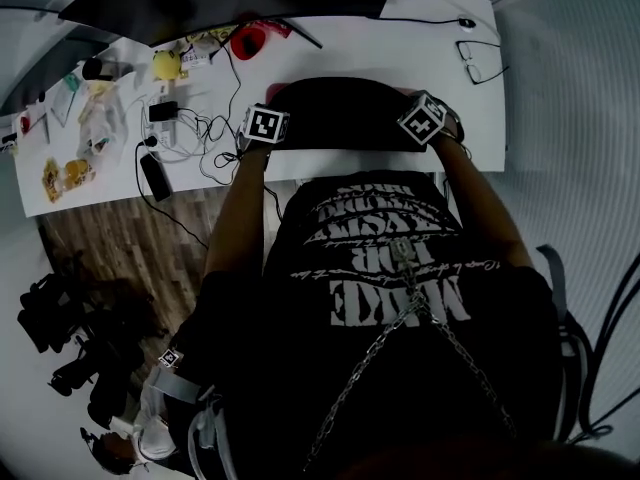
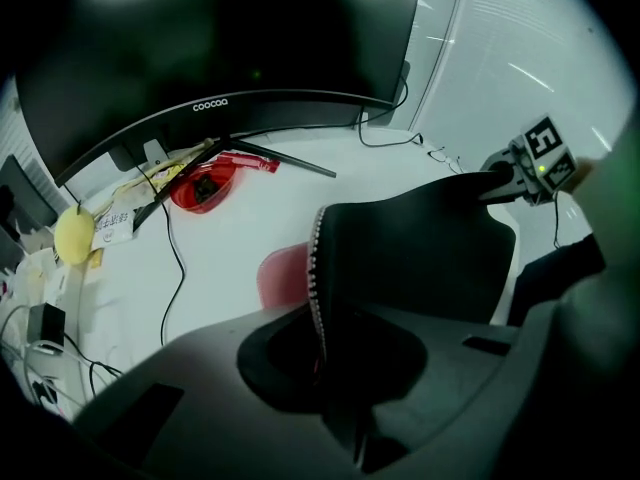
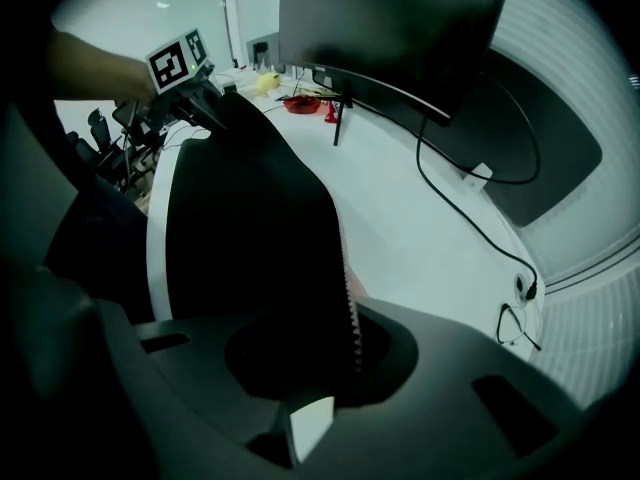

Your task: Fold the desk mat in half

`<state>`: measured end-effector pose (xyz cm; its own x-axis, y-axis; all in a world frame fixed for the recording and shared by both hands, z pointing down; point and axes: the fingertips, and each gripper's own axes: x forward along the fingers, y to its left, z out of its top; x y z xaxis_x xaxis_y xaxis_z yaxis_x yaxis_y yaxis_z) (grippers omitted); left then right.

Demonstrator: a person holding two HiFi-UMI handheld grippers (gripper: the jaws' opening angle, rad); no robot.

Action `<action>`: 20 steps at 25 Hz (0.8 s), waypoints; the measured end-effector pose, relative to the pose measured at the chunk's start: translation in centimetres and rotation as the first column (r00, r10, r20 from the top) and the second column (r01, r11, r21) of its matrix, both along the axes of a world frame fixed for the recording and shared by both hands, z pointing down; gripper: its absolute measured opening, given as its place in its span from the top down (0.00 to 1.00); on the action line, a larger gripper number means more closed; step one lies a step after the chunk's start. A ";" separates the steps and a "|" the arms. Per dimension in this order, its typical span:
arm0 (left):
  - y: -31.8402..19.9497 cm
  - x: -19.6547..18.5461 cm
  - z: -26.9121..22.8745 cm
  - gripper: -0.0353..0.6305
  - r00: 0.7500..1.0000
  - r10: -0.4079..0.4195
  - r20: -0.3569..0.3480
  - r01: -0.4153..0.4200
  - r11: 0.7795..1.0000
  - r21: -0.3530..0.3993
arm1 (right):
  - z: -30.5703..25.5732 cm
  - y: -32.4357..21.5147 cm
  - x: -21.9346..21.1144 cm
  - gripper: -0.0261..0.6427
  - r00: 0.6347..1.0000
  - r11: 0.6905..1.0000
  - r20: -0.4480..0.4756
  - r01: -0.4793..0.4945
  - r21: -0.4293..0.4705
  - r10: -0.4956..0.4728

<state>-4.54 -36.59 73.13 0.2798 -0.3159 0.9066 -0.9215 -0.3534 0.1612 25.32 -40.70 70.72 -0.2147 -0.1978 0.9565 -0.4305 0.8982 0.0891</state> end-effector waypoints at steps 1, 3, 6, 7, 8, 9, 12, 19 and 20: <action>0.0 0.0 0.1 0.91 1.000 0.000 0.010 0.000 1.000 -0.007 | 0.4 0.0 0.0 0.92 1.000 1.000 -0.014 -0.002 0.007 0.002; 0.2 -0.2 0.1 0.89 0.999 0.007 0.037 -0.006 1.000 -0.028 | 1.3 -0.1 0.0 0.90 0.999 1.000 -0.043 0.002 0.028 -0.001; 0.1 -1.6 1.1 0.75 0.997 -0.038 0.070 0.040 0.999 -0.031 | 1.7 -1.0 0.6 0.78 0.996 0.994 -0.087 -0.006 0.111 0.016; -0.1 -2.4 0.9 0.69 0.994 -0.073 0.077 0.074 0.997 -0.012 | 1.4 -1.5 1.1 0.70 0.995 0.988 -0.094 -0.029 0.151 0.043; -0.2 -3.4 0.6 0.64 0.990 -0.111 0.082 0.110 0.994 0.019 | 0.8 -2.1 1.9 0.66 0.992 0.979 -0.097 -0.058 0.196 0.078; -0.4 -4.4 0.0 0.64 0.986 -0.144 0.088 0.139 0.988 0.061 | 0.0 -2.7 2.7 0.65 0.989 0.965 -0.097 -0.087 0.248 0.115; -1.3 -7.0 -5.0 0.64 0.974 -0.214 0.074 0.189 0.948 0.256 | -5.2 -4.6 4.9 0.65 0.978 0.883 -0.032 -0.172 0.437 0.207; -1.7 -1.5 -26.5 0.79 0.972 -0.015 -0.234 0.179 0.691 0.701 | -26.9 -0.1 -1.7 0.80 0.744 0.717 0.663 -0.505 0.481 0.080; -1.3 -0.4 -28.9 0.84 0.968 0.027 -0.250 0.173 0.651 0.739 | -28.3 0.9 -2.9 0.87 0.695 0.719 0.715 -0.532 0.447 0.070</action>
<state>-4.90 -37.88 44.20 0.3821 -0.8859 0.2632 -0.9234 -0.3774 0.0703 22.44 -39.81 42.39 -0.5065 -0.8183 0.2718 -0.8201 0.5545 0.1412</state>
